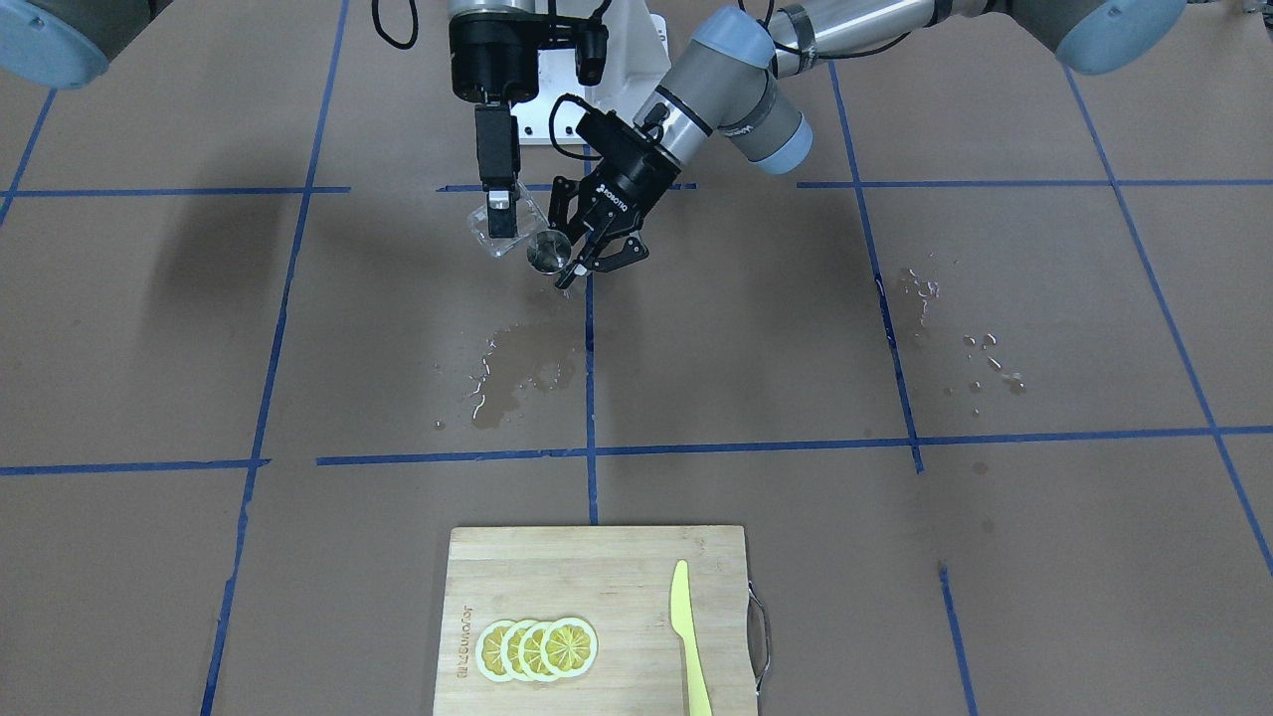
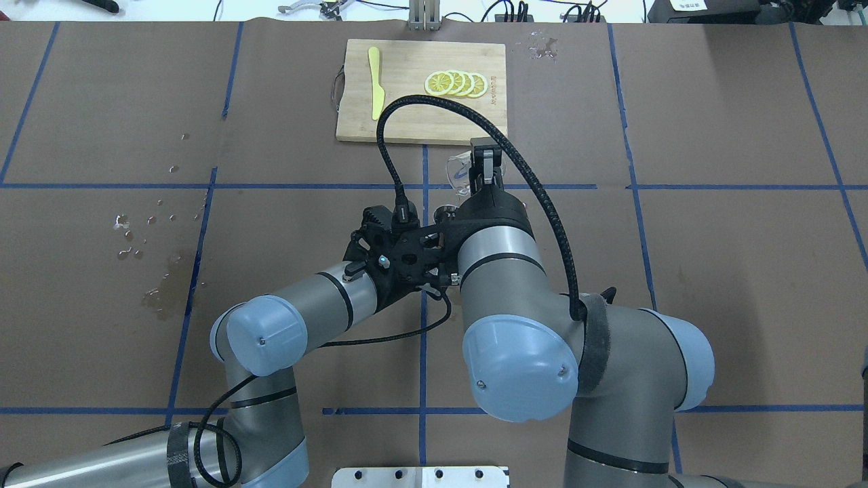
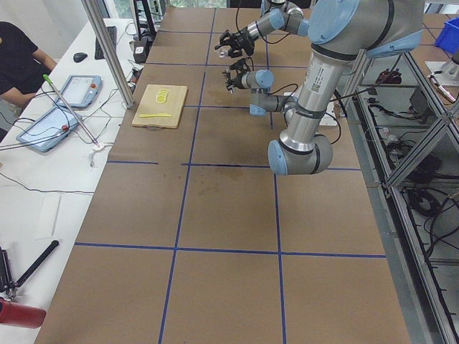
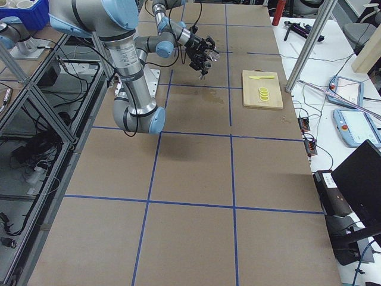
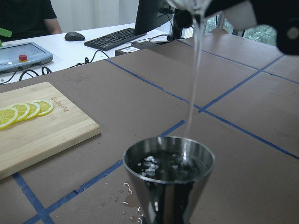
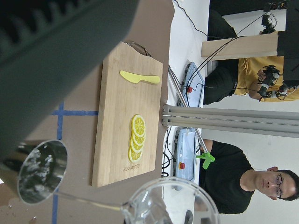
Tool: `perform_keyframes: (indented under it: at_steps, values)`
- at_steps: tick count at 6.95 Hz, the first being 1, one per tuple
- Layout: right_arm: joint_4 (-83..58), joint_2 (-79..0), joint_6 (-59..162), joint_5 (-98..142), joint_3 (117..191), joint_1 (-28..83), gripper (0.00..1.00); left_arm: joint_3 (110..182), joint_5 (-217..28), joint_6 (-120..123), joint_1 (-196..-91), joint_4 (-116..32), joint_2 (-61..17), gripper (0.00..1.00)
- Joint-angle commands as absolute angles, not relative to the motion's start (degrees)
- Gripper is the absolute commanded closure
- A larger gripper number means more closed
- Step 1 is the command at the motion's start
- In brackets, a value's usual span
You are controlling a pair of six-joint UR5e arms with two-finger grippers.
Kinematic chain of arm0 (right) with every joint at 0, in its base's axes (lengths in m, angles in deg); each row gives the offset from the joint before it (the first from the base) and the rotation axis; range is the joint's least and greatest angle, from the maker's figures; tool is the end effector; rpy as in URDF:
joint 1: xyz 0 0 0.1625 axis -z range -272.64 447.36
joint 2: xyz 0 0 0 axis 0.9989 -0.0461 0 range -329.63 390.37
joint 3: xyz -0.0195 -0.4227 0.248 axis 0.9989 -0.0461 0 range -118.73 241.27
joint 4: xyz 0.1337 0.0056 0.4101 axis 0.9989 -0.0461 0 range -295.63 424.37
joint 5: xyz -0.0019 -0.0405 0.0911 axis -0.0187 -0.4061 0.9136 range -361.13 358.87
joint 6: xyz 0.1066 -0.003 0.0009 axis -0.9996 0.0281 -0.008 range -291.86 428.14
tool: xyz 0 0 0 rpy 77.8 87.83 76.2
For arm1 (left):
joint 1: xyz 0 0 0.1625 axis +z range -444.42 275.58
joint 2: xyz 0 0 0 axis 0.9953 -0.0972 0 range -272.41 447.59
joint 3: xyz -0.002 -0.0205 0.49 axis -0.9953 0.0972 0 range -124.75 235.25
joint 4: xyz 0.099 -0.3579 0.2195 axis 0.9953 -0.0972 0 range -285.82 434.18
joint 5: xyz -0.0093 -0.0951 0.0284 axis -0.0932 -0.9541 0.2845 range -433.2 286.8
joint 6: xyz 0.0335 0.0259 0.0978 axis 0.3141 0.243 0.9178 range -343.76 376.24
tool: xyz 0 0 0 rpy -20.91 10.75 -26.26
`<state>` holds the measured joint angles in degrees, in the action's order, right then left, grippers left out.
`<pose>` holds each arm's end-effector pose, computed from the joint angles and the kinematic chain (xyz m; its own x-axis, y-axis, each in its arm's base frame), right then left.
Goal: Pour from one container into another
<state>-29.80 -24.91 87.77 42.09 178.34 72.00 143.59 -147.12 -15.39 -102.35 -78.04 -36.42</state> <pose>-0.5115 -0.3593 0.1590 0.5563 -0.5161 -0.6513 0.7467 -0.0335 0.6643 0.6301 -0.3750 0.2419 0.4357 0.7190 -0.5415 0.3575 0.4139 0.8372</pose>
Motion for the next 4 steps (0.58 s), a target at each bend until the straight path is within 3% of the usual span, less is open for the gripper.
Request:
perform_keyframes:
  at_steps: [1, 4]
  values:
    - [-29.41, -24.91, 86.95, 42.20, 180.69, 72.15, 1.00, 143.67, -147.12, -15.40, -102.44, -78.13, -36.33, 1.00]
    - [-29.23, -25.00, 76.78, 42.55, 180.97, 71.89, 1.00, 143.93, -147.12, -15.40, -102.44, -78.22, -35.98, 1.00]
